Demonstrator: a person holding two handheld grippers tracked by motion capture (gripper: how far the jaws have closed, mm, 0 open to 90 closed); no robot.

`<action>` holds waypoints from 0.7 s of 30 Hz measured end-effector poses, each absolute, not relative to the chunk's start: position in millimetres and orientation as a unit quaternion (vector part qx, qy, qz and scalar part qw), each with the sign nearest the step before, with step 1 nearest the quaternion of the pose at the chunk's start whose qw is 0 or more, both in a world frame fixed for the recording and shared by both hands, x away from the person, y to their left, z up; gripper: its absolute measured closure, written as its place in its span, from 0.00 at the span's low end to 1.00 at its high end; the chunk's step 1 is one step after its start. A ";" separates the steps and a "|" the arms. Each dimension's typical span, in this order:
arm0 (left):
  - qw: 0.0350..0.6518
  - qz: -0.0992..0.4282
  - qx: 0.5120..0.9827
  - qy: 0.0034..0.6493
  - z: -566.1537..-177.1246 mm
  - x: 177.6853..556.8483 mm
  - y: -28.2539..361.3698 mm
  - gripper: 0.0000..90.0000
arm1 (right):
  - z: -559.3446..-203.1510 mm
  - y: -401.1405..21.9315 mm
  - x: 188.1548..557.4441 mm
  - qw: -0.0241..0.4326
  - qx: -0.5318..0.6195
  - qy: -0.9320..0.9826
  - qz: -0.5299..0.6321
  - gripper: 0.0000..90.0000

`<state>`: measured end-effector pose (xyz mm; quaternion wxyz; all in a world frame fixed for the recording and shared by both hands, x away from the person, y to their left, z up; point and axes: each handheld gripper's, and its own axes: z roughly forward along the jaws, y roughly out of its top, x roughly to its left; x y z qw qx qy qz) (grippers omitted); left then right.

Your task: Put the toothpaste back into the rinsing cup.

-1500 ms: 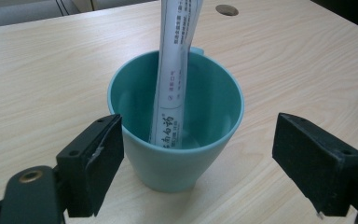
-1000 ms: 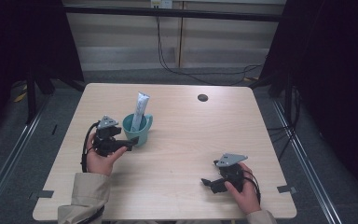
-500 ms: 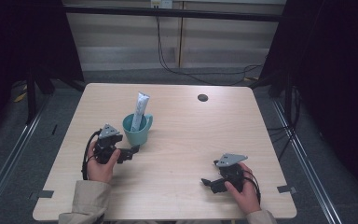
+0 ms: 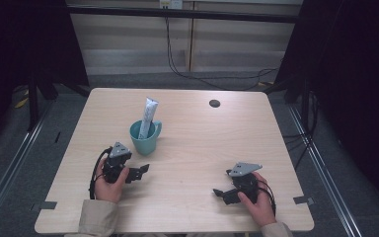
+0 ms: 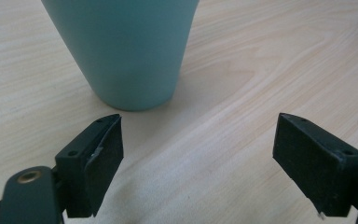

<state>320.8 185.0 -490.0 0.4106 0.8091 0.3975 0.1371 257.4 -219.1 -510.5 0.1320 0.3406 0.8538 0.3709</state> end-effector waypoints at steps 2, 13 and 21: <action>0.407 0.138 0.811 0.398 -493.6 319.2 184.4 0.18 | -510.5 -219.1 257.5 0.133 0.340 0.854 0.371 0.13; 0.379 0.145 0.828 0.387 -506.3 313.8 181.8 0.18 | -510.5 -219.0 257.4 0.132 0.341 0.854 0.371 0.13; 0.363 0.153 0.836 0.382 -508.4 311.4 179.2 0.18 | -510.5 -219.0 257.5 0.132 0.340 0.854 0.371 0.13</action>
